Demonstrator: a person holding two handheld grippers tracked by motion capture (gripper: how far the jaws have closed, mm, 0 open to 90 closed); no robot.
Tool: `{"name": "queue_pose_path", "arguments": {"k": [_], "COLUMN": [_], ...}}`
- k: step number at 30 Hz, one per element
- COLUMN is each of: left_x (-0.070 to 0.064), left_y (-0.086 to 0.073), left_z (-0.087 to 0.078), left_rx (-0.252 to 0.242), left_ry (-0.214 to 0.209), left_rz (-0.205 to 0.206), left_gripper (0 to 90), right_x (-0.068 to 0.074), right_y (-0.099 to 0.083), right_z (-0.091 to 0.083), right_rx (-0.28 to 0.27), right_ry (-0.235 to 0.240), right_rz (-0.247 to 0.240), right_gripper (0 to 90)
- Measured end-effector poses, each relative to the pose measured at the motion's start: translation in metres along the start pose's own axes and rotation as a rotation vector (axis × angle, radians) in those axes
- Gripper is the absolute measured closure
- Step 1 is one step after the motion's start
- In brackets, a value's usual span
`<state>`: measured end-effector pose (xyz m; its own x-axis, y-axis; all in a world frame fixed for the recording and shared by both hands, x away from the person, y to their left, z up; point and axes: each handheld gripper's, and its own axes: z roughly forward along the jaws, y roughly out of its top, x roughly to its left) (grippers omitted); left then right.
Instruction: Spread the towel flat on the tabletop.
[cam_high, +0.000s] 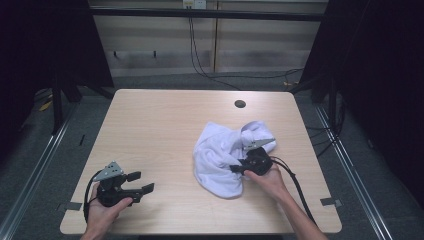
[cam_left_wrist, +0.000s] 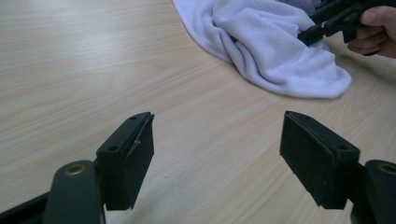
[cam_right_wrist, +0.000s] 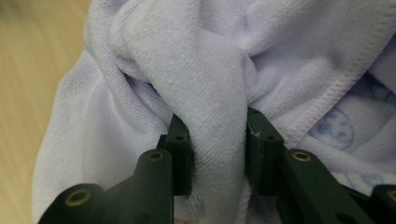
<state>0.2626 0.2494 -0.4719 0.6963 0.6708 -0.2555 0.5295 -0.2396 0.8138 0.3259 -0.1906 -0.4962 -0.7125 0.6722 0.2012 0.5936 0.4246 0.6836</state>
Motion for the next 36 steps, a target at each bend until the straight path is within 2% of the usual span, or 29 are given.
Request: {"name": "queue_pose_path", "arguments": {"k": [6,8,9,11,12,13,14,15,16,18,19,21,22,23,24,26,28,30,31,33,35,36], "left_x": [-0.002,-0.003,-0.003,-0.002,-0.002,-0.002,-0.003,-0.003,-0.002,-0.004,-0.004,-0.006,-0.007,-0.007,-0.008,-0.008,-0.009,-0.012,-0.014,-0.016,-0.018,-0.018], "left_y": [0.001,0.001,0.001,0.001,0.001,0.001,0.001,0.001,0.001,0.002,0.002,0.006,0.007,0.009,0.011,0.016,0.022,0.029,0.032,0.039,0.044,0.047], "left_z": [0.001,0.001,0.001,0.001,0.0,0.0,0.001,0.001,0.0,-0.001,-0.001,-0.001,-0.001,-0.001,-0.001,0.002,0.008,0.018,0.023,0.035,0.045,0.052], "left_rx": [0.005,0.003,0.003,0.002,0.001,0.001,0.003,0.004,0.004,-0.001,-0.001,-0.006,-0.009,-0.01,-0.011,-0.022,-0.02,-0.008,-0.006,0.003,0.013,0.02], "left_ry": [0.007,0.008,0.009,0.01,0.009,0.008,0.006,0.005,0.002,-0.011,-0.011,-0.016,-0.018,-0.02,-0.02,-0.021,-0.025,-0.035,-0.044,-0.063,-0.073,-0.08], "left_rz": [0.009,0.009,0.009,0.006,0.006,0.004,0.005,0.007,0.005,0.002,0.002,0.011,0.015,0.02,0.022,0.018,0.018,0.038,0.044,0.054,0.073,0.077], "left_gripper": [29.7,30.3,30.8,31.1,31.8,31.8,33.9,35.6,35.7,38.9,39.3,39.3,40.7,40.7,41.0,42.7,43.0,43.8,47.1,48.1,52.3,52.3], "right_x": [0.036,0.041,0.053,0.057,0.071,0.071,0.075,0.083,0.094,0.105,0.105,0.108,0.103,0.103,0.101,0.094,0.088,0.084,0.074,0.07,0.054,0.054], "right_y": [0.007,0.009,0.013,0.014,0.016,0.016,0.017,0.017,0.017,0.017,0.017,0.017,0.017,0.017,0.016,0.017,0.019,0.02,0.024,0.026,0.036,0.036], "right_z": [0.017,0.02,0.028,0.03,0.036,0.036,0.038,0.04,0.042,0.043,0.043,0.04,0.034,0.034,0.029,0.012,-0.002,-0.009,-0.021,-0.024,-0.029,-0.029], "right_rx": [0.016,0.015,0.016,0.02,0.027,0.027,0.028,0.034,0.041,0.049,0.049,0.055,0.043,0.043,0.041,0.001,-0.037,-0.057,-0.099,-0.11,-0.143,-0.143], "right_ry": [0.075,0.087,0.119,0.128,0.164,0.164,0.177,0.197,0.234,0.248,0.248,0.26,0.278,0.278,0.273,0.26,0.23,0.219,0.188,0.17,0.112,0.112], "right_rz": [-0.089,-0.102,-0.129,-0.138,-0.158,-0.158,-0.178,-0.186,-0.2,-0.207,-0.207,-0.192,-0.174,-0.174,-0.176,-0.158,-0.151,-0.144,-0.124,-0.119,-0.102,-0.102], "right_gripper": [66.3,66.2,66.0,65.9,65.5,65.5,65.3,64.8,62.7,55.8,55.8,48.1,43.0,43.0,41.2,39.5,38.8,39.1,39.8,39.9,40.6,40.6]}}
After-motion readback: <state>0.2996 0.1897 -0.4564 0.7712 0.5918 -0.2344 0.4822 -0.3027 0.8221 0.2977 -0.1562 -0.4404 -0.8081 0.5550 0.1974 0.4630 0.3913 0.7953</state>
